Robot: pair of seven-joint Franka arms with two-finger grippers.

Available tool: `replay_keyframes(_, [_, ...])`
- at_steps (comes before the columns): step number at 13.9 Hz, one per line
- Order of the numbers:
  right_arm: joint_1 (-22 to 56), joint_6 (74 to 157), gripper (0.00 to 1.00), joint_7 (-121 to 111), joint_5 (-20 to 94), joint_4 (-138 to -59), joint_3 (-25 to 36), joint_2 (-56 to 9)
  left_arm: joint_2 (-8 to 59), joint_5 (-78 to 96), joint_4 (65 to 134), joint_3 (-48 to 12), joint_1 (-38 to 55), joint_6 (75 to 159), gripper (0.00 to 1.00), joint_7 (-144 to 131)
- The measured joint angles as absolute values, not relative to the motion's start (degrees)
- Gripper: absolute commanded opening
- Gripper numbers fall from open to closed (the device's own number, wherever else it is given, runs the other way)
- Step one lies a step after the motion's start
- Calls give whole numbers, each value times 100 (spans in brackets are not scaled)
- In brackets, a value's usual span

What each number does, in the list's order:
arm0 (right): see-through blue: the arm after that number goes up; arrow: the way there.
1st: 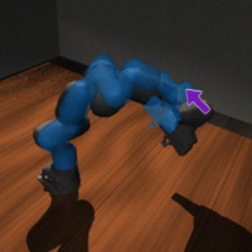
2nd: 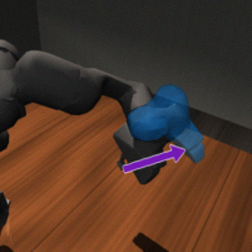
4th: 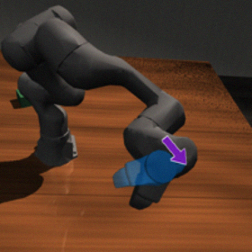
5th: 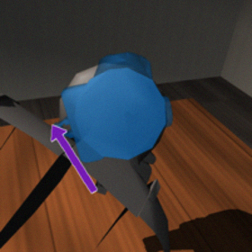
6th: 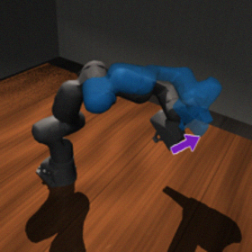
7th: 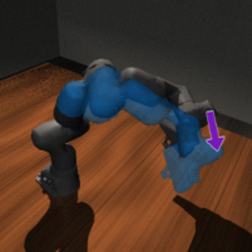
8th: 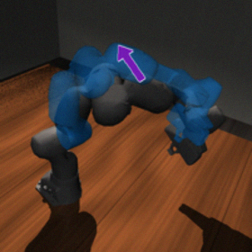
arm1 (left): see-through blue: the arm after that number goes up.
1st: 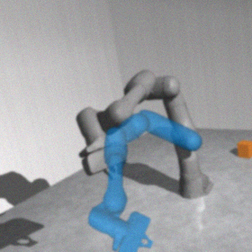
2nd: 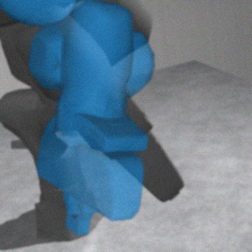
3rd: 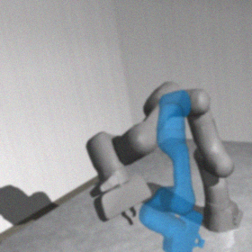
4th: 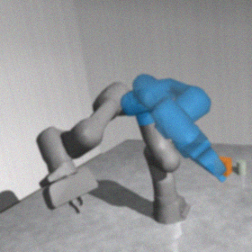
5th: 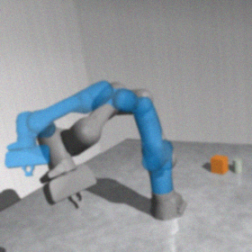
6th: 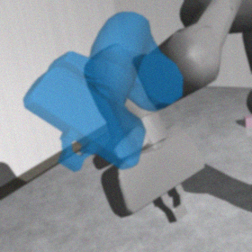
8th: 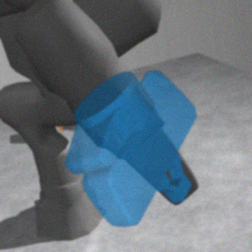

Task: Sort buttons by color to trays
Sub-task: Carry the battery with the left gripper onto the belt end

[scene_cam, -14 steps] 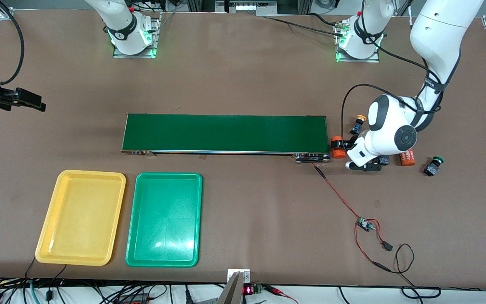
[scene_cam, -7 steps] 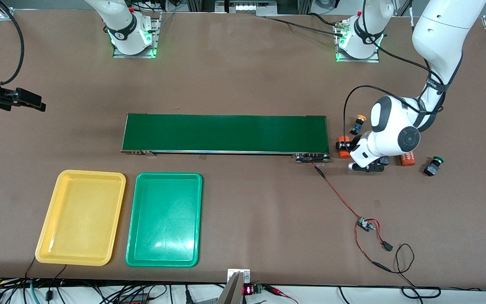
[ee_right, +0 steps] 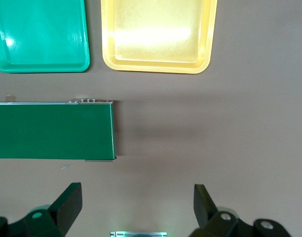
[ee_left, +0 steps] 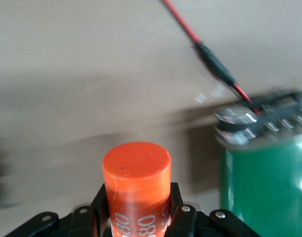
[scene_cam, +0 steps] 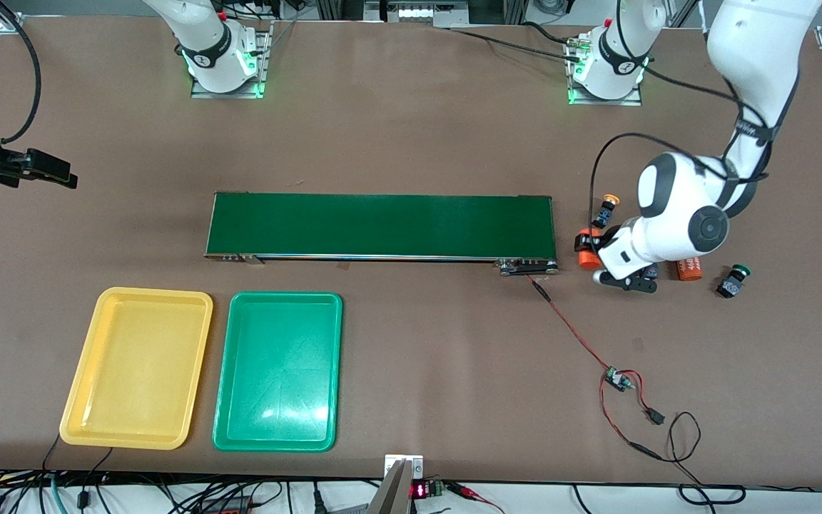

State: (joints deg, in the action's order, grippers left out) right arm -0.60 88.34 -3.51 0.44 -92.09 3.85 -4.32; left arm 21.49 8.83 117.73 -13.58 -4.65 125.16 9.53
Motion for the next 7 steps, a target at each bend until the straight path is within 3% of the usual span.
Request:
replay_keyframes(3, [-62,8831,100,-353,44,-9209,386,-433,1568,883,11776,-1671,-443,11754,0,2188])
replay_keyframes(7, [-63,8829,100,-353,44,-9209,386,-437,1389,883,11834,-2204,-317,11628,0,3410])
